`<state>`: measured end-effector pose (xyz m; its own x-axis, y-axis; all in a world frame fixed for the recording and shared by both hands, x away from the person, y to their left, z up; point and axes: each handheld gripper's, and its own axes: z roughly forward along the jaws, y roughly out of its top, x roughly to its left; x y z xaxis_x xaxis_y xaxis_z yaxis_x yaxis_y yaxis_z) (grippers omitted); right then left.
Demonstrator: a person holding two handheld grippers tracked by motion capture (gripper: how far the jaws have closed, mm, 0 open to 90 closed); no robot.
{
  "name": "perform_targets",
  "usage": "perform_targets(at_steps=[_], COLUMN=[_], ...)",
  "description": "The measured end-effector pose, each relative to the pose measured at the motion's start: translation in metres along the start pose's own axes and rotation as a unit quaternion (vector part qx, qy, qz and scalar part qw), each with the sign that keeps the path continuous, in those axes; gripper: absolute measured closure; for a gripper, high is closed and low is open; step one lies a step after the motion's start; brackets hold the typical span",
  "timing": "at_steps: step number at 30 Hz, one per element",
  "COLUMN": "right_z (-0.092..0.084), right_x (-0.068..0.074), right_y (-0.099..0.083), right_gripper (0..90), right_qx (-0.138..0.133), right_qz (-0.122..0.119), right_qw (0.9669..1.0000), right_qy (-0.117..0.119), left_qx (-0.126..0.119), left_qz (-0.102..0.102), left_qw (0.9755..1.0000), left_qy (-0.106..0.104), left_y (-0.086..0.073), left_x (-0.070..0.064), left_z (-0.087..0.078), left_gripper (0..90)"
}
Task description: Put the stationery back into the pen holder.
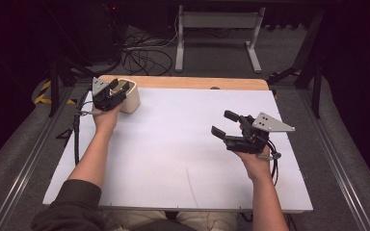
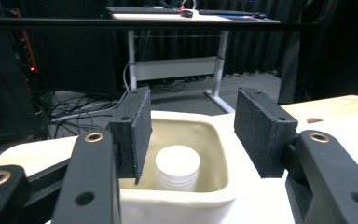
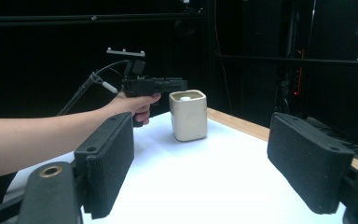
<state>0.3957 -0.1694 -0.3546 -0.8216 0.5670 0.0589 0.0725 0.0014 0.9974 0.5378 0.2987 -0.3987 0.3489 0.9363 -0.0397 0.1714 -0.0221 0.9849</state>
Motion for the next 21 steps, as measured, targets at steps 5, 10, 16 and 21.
perform_targets(at_steps=[5,10,16,21], right_z=[-0.001,-0.001,-0.003,-0.004], right_x=[0.0,0.0,0.0,-0.001], right_y=[0.0,0.0,0.001,0.001], right_gripper=[23.3,23.3,23.3,23.3], right_qx=[0.0,-0.001,-0.002,-0.001], right_qz=[0.001,-0.001,0.0,0.0], right_qw=[1.0,1.0,1.0,1.0], right_qy=[-0.001,-0.002,-0.004,-0.006], left_qx=[-0.005,-0.01,-0.013,-0.016], left_qz=[0.009,0.009,0.007,0.022], left_qw=[0.9998,0.9995,0.9991,0.9988], left_qy=[-0.015,-0.028,-0.039,-0.041], left_y=[0.006,0.012,0.017,0.022], left_x=[-0.008,-0.012,-0.015,-0.021], left_z=[-0.006,-0.012,-0.02,-0.028], left_gripper=[42.7,37.8,33.1,28.3])
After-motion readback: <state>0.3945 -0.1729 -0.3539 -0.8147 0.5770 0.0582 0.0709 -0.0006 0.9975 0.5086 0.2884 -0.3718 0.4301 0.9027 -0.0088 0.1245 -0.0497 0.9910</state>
